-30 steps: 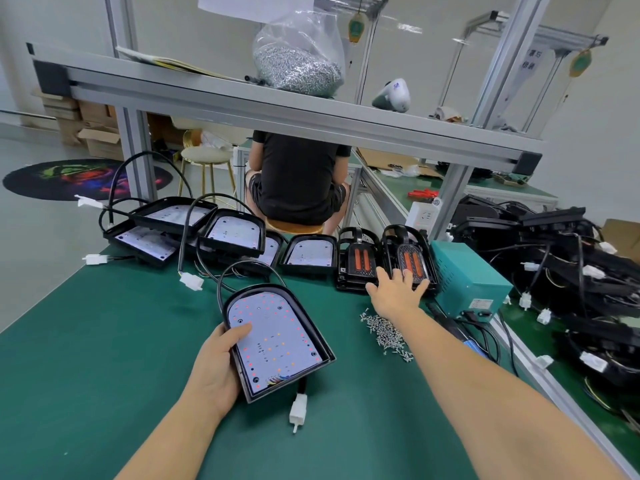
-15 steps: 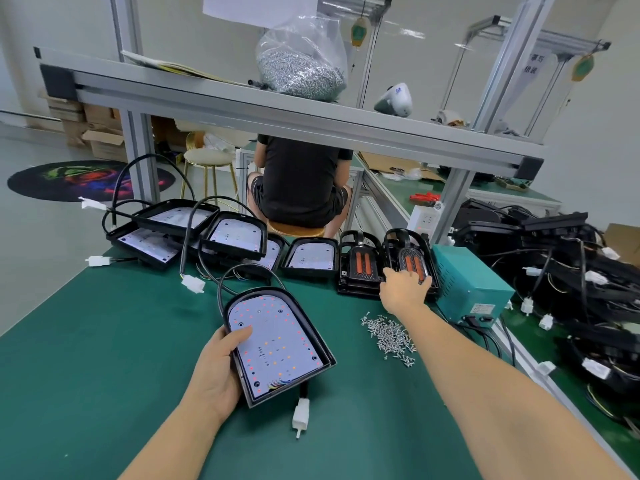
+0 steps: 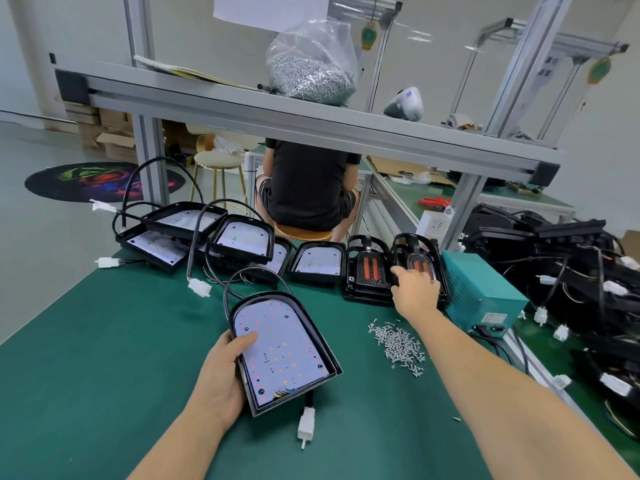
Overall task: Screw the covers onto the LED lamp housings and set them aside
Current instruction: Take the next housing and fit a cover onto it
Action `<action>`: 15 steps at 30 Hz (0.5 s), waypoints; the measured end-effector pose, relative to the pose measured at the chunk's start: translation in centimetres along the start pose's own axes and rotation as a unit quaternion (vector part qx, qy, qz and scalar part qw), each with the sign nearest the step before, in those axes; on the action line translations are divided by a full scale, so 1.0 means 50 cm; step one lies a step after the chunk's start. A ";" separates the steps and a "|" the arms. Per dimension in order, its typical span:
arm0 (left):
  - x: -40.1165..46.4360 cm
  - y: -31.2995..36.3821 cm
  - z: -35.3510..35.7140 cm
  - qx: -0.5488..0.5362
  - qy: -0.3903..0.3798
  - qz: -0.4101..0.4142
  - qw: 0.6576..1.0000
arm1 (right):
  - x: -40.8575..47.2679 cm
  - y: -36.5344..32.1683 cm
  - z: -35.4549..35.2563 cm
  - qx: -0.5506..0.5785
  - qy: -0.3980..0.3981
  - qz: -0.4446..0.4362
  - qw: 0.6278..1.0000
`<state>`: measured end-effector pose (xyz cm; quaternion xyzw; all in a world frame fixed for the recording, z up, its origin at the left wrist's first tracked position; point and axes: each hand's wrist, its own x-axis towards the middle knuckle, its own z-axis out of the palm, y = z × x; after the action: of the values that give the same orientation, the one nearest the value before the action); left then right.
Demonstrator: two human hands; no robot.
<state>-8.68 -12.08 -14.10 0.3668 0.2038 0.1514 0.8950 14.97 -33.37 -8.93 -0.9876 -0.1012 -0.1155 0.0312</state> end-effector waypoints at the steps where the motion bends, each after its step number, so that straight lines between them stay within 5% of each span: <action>1: -0.001 0.000 0.000 -0.001 0.001 0.000 1.000 | 0.000 -0.002 0.004 -0.021 -0.017 -0.014 1.000; 5: 0.000 0.001 0.002 0.000 0.002 0.002 1.000 | 0.001 -0.017 0.016 -0.070 -0.020 0.004 0.997; 8: 0.001 0.002 0.003 -0.001 0.001 0.001 1.000 | 0.002 -0.011 0.009 -0.051 0.054 0.017 0.997; 15: -0.003 0.005 0.010 -0.001 0.010 -0.009 1.000 | -0.010 0.010 -0.067 0.156 0.240 0.000 0.958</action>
<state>-8.59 -12.26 -13.56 0.3624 0.2158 0.1474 0.8946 13.85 -34.22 -5.81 -0.9137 -0.1075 -0.3320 0.2082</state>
